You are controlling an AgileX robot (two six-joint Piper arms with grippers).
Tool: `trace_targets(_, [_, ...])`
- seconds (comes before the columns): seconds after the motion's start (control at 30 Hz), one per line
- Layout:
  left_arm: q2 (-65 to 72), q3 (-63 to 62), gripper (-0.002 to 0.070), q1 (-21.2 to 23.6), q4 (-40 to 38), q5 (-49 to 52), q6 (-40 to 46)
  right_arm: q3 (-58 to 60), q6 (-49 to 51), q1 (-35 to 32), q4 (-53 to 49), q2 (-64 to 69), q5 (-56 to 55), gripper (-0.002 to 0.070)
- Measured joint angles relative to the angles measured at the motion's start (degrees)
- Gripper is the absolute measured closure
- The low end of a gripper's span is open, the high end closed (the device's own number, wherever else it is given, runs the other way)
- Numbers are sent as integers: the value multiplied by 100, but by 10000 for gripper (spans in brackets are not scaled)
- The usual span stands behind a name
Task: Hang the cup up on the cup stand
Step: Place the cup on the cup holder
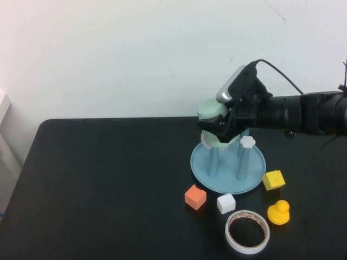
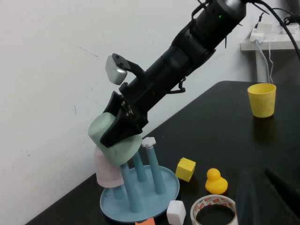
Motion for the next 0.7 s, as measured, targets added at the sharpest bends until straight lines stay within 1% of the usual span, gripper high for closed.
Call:
trace_targets(0.23, [0,0,675,0,0,0,0,0,175,0,0,0,0,89])
trace_targets(0.43, [0,0,675,0,0,0,0,0,582,0,3,104,0,22])
trace_targets(0.7, [0,0,675,0,0,0,11,0,842,0,13,253,-79,12])
